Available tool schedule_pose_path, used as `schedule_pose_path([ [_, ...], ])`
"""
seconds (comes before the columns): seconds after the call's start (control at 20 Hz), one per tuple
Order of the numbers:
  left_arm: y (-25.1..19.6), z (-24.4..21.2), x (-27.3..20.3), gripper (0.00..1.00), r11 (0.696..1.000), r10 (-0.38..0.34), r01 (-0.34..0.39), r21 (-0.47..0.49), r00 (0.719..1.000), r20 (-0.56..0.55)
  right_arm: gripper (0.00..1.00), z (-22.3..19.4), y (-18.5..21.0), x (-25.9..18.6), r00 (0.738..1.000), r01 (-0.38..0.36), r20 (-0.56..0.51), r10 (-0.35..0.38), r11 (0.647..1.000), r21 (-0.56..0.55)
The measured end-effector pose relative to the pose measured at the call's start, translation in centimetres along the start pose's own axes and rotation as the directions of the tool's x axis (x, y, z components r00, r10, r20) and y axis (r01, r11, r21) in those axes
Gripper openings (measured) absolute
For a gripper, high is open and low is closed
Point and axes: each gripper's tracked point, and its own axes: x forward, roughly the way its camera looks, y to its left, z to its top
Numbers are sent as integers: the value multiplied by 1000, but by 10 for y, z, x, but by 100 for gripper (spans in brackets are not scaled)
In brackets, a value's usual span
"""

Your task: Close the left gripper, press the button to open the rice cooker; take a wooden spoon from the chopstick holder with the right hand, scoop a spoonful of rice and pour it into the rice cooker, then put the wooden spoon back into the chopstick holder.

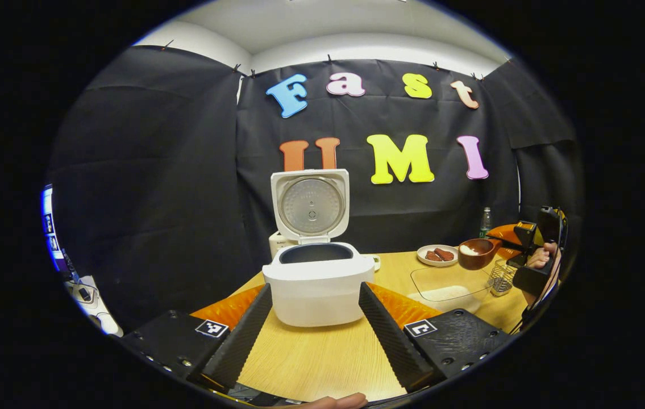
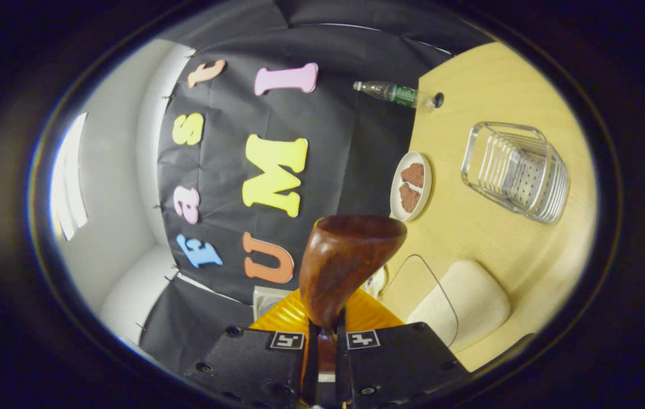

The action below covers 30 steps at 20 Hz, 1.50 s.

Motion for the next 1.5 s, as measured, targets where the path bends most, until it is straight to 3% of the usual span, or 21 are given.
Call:
schedule_pose_path([
  [0.15, 1, -2, -4, 97, 1000, -4, 4, -6, 1000, -1, 17, -20, 7, -1, 996, -6, -84, 15, 995, 104],
  [0.45, 8, -2, -15, 97, 1000, -1, 1, -6, 1000, 4, 17, -17, 29, -4, 999, -13, -44, 15, 999, 31],
  [0.6, 19, 3, -26, 97, 1000, 9, -9, -6, 1000, 16, 13, -20, 45, 12, 1000, -11, -22, 11, 1000, 5],
  [0.9, 41, 12, -49, 97, 999, 35, -34, -17, 999, 35, 17, -44, 82, 64, 999, -7, -48, 0, 990, -143],
  [0.95, 44, 12, -53, 97, 999, 40, -39, -16, 999, 35, 17, -47, 88, 76, 999, -6, -51, -4, 984, -180],
  [1.0, 48, 13, -56, 97, 999, 50, -50, -15, 998, 39, 10, -49, 94, 85, 999, -2, -49, -9, 976, -216],
  [1.15, 55, 13, -64, 96, 998, 63, -62, -11, 997, 44, 17, -66, 115, 122, 998, -2, -64, -19, 948, -318],
  [1.25, 57, 10, -64, 97, 997, 72, -71, -15, 997, 38, 17, -82, 125, 144, 997, 3, -75, -34, 921, -389],
  [1.3, 58, 10, -66, 97, 997, 74, -74, -16, 997, 35, 10, -93, 129, 155, 995, 4, -84, -44, 907, -420],
  [1.5, 61, 7, -66, 97, 996, 83, -83, -21, 996, 30, 13, -138, 148, 198, 991, -34, -127, -43, 838, -545],
])
